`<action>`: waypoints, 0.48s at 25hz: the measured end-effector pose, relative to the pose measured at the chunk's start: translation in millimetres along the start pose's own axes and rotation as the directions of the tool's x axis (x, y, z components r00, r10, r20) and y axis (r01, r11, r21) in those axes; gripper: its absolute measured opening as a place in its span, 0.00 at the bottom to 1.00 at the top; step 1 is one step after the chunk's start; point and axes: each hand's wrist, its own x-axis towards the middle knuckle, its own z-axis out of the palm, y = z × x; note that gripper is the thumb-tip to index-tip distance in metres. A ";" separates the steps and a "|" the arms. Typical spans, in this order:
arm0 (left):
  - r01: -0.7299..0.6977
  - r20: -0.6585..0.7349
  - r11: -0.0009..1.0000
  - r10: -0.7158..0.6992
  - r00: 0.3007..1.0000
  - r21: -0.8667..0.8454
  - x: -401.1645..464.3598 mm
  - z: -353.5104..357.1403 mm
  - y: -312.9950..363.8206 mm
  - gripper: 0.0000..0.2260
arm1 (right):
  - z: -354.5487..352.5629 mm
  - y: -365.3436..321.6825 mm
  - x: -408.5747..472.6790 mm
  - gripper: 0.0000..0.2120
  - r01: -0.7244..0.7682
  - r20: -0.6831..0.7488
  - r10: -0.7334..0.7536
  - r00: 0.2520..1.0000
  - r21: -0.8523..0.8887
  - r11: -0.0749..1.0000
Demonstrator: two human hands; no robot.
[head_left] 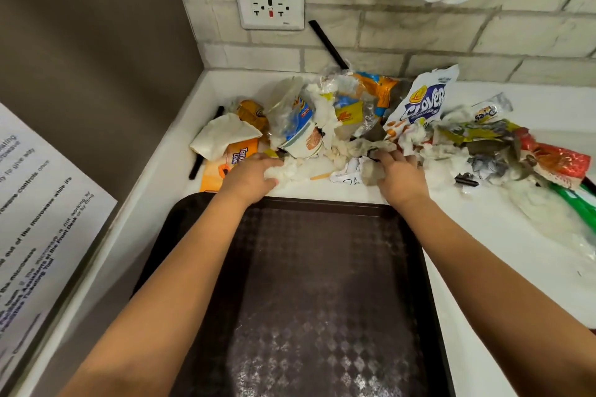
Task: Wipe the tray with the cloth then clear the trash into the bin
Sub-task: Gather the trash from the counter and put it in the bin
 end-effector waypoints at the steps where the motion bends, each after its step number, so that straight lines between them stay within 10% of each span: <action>1: 0.006 -0.026 1.000 -0.005 1.000 0.031 -0.5 2.5 2.7 0.18 | 0.3 -0.3 -0.6 0.25 -0.008 -0.011 0.008 1.000 -0.018 1.000; 8: 0.039 -0.293 0.957 -0.127 0.948 -0.288 -12.7 -6.4 14.7 0.14 | -6.6 0.6 -18.1 0.13 0.083 -0.276 -0.043 0.960 0.135 0.987; 12: 0.042 -0.274 0.696 -0.337 0.901 -0.717 -29.1 -24.5 29.3 0.14 | -20.1 -0.2 -38.4 0.06 0.236 -0.465 -0.042 0.884 0.369 0.899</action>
